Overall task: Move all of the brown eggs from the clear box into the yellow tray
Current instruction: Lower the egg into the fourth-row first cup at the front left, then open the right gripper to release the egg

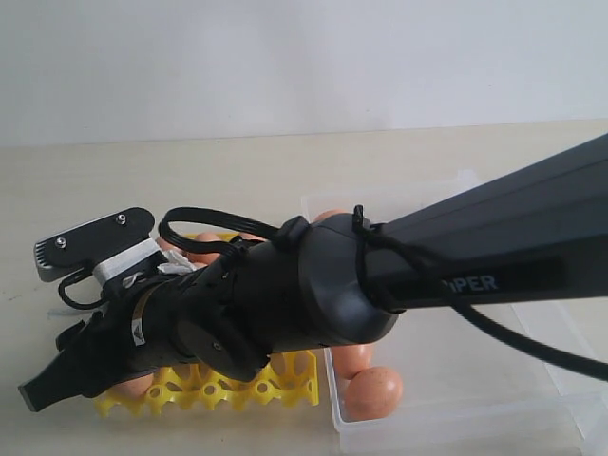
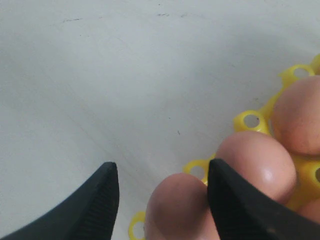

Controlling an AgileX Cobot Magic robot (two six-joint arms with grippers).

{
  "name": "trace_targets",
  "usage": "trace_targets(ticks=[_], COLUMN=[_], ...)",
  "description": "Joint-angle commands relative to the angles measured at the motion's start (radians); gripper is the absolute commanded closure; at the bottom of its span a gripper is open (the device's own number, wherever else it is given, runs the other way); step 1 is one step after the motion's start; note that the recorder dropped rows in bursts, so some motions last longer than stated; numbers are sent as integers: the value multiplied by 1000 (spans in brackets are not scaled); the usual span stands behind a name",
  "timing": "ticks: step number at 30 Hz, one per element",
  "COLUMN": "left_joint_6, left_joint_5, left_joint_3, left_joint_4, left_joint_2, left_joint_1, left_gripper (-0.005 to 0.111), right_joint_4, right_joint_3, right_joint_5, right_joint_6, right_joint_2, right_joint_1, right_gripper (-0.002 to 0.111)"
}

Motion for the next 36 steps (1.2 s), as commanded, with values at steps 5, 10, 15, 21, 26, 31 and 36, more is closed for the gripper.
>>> trace_targets(ticks=[5, 10, 15, 21, 26, 31, 36], left_joint_6=[-4, -4, -4, -4, -4, -4, -4], left_joint_5=[-9, -9, -9, -9, -9, -9, -9], left_joint_3=[-4, -4, -4, -4, -4, -4, -4], left_joint_4=[0, 0, 0, 0, 0, 0, 0], left_joint_2=[1, 1, 1, 1, 1, 1, 1], left_joint_1=[-5, -5, -5, -5, -5, -5, -5], left_gripper=[107, 107, 107, 107, 107, 107, 107], right_joint_4=[-15, -78, -99, -90, -86, -86, -90], right_joint_3=[-6, -6, 14, 55, 51, 2, -99], right_joint_5=[32, 104, 177, 76, 8, 17, 102], right_joint_6=[-14, -18, -58, -55, -55, -55, -70], right_joint_2=[-30, -112, -188, -212, -191, -134, -57], right_joint_1=[1, -1, -9, -9, 2, 4, 7], right_gripper=[55, 59, 84, 94, 72, 54, 52])
